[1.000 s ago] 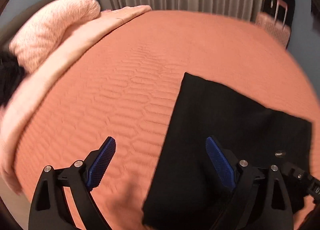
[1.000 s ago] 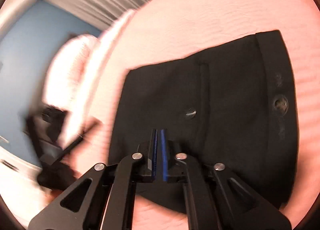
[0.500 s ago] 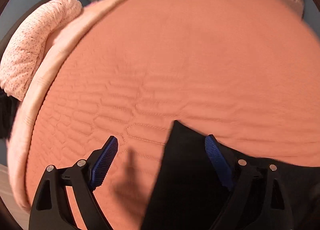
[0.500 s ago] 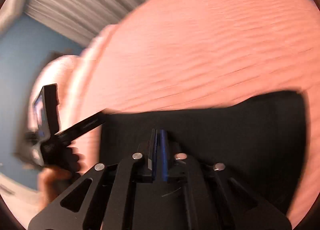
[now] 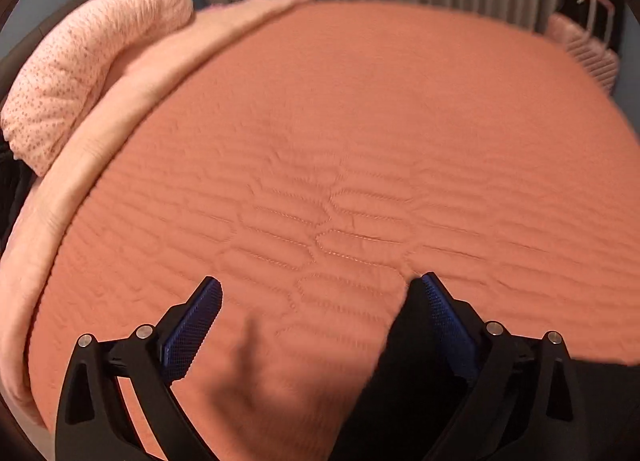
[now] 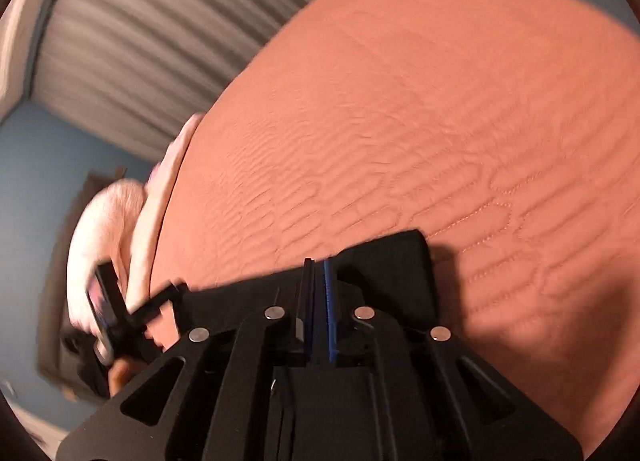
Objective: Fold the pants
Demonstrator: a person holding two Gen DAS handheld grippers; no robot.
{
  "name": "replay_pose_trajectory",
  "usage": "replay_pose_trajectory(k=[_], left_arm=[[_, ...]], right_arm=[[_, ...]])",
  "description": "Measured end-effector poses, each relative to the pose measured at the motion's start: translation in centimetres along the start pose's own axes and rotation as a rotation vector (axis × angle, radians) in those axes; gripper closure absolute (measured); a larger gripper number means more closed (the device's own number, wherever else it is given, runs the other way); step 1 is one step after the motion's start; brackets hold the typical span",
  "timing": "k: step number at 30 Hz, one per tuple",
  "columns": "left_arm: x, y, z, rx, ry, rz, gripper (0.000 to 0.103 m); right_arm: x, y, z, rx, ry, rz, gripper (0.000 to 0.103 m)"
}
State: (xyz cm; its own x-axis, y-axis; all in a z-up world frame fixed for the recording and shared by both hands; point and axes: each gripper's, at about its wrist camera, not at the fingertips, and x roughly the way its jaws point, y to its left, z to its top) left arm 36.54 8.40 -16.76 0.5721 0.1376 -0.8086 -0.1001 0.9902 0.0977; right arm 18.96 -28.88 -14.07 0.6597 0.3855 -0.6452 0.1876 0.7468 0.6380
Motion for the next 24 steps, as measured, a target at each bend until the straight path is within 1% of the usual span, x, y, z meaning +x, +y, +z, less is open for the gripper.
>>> replay_pose_trajectory(k=[1,2,3,4,5,6,7,8,9,10,11,12,13,14,15,16,17,18,19,20,21,22,23,24], left_arm=[[-2.1,0.1,-0.5,0.009,-0.034,-0.02,0.007],[-4.7,0.4,-2.7,0.032,-0.062,-0.061,0.005],[-5.7,0.6,-4.0,0.055,-0.065,-0.082,0.005],[-6.7,-0.1,-6.6,0.085,-0.056,-0.087,0.005],[-6.4,-1.1,-9.2,0.141,-0.014,-0.065,0.005],[-5.0,-1.4,-11.4,0.202,0.044,-0.015,0.005],[-3.6,-0.8,-12.6,0.214,0.048,-0.015,0.005],[-3.8,0.5,-13.4,0.16,-0.015,-0.041,0.005],[-4.1,1.7,-14.1,0.128,-0.002,0.0,0.005],[-4.3,2.4,-13.8,0.095,0.023,0.029,0.007],[-5.3,3.1,-13.4,0.043,0.029,0.073,0.008],[-6.7,3.5,-13.3,0.009,-0.005,0.068,0.008],[-7.5,3.8,-13.3,0.004,-0.029,0.051,0.006],[-8.0,3.5,-13.7,0.023,-0.035,0.066,0.005],[-7.6,3.3,-14.2,0.06,-0.009,0.093,0.005],[-6.0,3.1,-15.2,0.11,0.048,0.12,0.005],[-4.7,4.0,-15.7,0.117,0.065,0.101,0.005],[-5.1,4.6,-16.6,0.088,0.046,0.069,0.005],[-5.8,5.3,-16.4,0.059,0.039,0.075,0.005],[-6.7,5.3,-16.5,0.057,0.035,0.103,0.008],[-7.6,5.2,-16.3,0.058,0.015,0.123,0.008],[-8.5,5.2,-15.9,0.058,-0.012,0.104,0.006],[-9.4,4.8,-15.9,0.059,-0.039,0.079,0.006],[-9.6,4.3,-16.0,0.069,-0.038,0.066,0.006]], right_arm=[[-0.3,0.9,-1.2,-0.033,0.023,0.013,0.097],[-0.2,1.5,-3.0,-0.11,0.073,-0.015,0.097],[0.4,1.6,-4.1,-0.17,0.112,-0.06,0.097],[1.2,0.7,-5.8,-0.219,0.151,-0.137,0.102],[1.0,-1.3,-6.6,-0.207,0.148,-0.106,0.103],[-0.1,-2.9,-6.4,-0.134,0.125,-0.075,0.103],[-1.1,-3.9,-5.3,-0.075,0.105,-0.094,0.103],[-2.5,-3.5,-5.1,-0.063,0.065,-0.162,0.102],[-3.6,-2.4,-5.2,-0.095,0.03,-0.197,0.097],[-3.9,-1.7,-5.4,-0.113,0.031,-0.156,0.097],[-3.7,-0.5,-5.9,-0.138,0.069,-0.101,0.097],[-3.1,0.3,-6.7,-0.177,0.104,-0.086,0.097],[-2.5,0.1,-7.4,-0.209,0.126,-0.095,0.098],[-1.0,-0.5,-8.4,-0.245,0.161,-0.146,0.103],[-0.8,-1.8,-8.9,-0.23,0.159,-0.115,0.103],[-0.8,-3.2,-8.4,-0.157,0.144,-0.055,0.103],[-1.5,-4.5,-7.7,-0.055,0.148,-0.033,0.103],[-2.3,-4.1,-7.0,-0.039,0.134,-0.09,0.103],[-2.7,-2.4,-6.5,-0.074,0.113,-0.141,0.103],[-2.8,0.0,-5.8,-0.138,0.096,-0.142,0.097],[-2.0,2.4,-4.6,-0.178,0.104,-0.095,0.097],[-0.4,5.7,-3.4,-0.231,0.129,-0.03,0.097],[1.6,8.3,-2.3,-0.272,0.148,0.009,0.097],[4.3,11.3,-1.1,-0.324,0.171,0.047,0.097]])
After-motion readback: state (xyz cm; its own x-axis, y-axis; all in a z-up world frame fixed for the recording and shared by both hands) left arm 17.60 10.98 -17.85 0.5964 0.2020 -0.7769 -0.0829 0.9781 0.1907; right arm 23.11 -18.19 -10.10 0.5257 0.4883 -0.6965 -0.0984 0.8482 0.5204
